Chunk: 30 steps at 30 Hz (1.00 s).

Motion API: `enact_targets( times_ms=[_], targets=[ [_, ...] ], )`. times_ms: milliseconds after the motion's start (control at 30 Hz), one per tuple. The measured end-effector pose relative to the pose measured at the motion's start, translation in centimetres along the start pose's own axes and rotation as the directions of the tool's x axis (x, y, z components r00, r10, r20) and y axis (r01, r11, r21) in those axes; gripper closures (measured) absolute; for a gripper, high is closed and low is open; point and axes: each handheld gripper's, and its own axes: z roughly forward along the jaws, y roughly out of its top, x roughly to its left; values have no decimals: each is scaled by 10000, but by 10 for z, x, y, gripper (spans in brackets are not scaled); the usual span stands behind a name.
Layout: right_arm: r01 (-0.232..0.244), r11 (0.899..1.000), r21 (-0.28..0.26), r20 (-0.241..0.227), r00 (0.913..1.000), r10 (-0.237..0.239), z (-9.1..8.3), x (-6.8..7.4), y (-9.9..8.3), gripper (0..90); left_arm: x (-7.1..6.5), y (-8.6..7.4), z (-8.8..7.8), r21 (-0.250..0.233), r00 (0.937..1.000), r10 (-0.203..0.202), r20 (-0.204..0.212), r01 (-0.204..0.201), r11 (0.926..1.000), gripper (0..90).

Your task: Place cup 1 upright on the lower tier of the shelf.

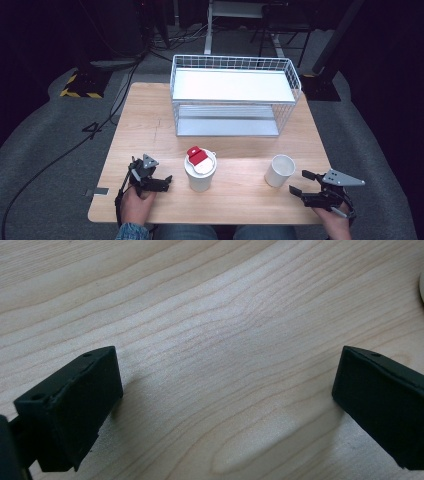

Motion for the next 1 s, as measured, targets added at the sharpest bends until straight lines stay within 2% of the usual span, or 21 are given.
enact_targets(
  times_ms=[67, 233, 600, 1000],
  targets=[
    [20, 10000, -30, -220, 9998, -21, 4, 2, 0, 155, 0, 0, 0, 10, 10000, 12, -2, -12, 10000, 4],
    [119, 9998, 152, -313, 9994, -115, 16, 5, 1, 150, 0, 0, 0, 8, 10000, 12, 0, -12, 10000, 4],
    [219, 9978, 624, -29, 9998, -217, 43, 6, 4, 151, 0, 0, 0, 8, 10000, 12, -2, -12, 10000, 3],
    [355, 9952, 910, 130, 9992, -369, 59, 8, 6, 158, 0, 0, 0, -3, 10000, 0, -1, 0, 10000, 4]
  ],
)
